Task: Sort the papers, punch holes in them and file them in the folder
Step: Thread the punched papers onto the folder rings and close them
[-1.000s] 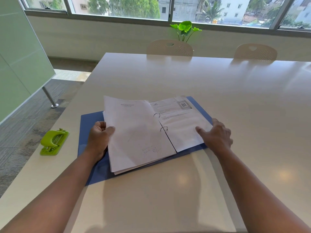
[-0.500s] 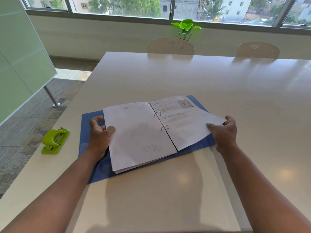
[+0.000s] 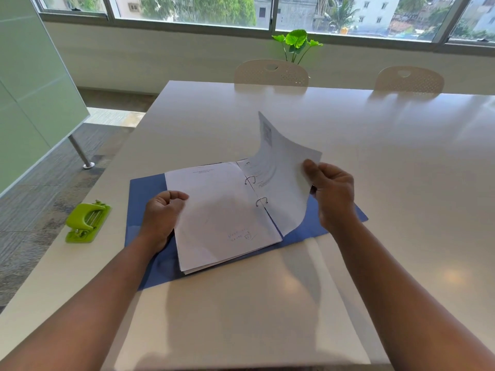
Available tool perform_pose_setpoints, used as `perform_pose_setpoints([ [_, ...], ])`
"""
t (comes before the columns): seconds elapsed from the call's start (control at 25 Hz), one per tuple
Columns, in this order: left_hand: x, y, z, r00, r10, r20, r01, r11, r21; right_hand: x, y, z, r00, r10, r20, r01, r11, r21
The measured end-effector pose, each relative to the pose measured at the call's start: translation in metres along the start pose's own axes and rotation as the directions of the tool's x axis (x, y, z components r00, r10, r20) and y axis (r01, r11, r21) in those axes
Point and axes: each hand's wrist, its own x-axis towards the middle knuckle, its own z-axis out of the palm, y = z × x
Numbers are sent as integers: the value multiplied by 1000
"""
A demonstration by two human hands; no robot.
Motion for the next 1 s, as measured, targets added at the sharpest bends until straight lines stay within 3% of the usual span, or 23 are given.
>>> perform_pose_setpoints([
  [0.16, -1, 4, 3, 999, -23, -26, 22, 999, -32, -17, -10, 29, 971, -17, 238, 35, 997, -70],
  [0.36, 1, 5, -1, 998, -69, -13, 67, 986, -154, -40, 7, 65, 878, 91, 470, -27, 990, -141],
  [0.52, 2, 4, -3, 997, -71, 24, 73, 990, -123, -49, 35, 78, 832, 130, 540, 69, 940, -333],
  [0.76, 2, 2, -3, 996, -28, 83, 46, 972, -231, -66, 49, 93, 766, 166, 621, 164, 884, -439],
  [1.0, 3, 1, -2, 998, -65, -24, 62, 993, -103, -71, 54, 91, 680, 225, 698, 377, 709, -596],
])
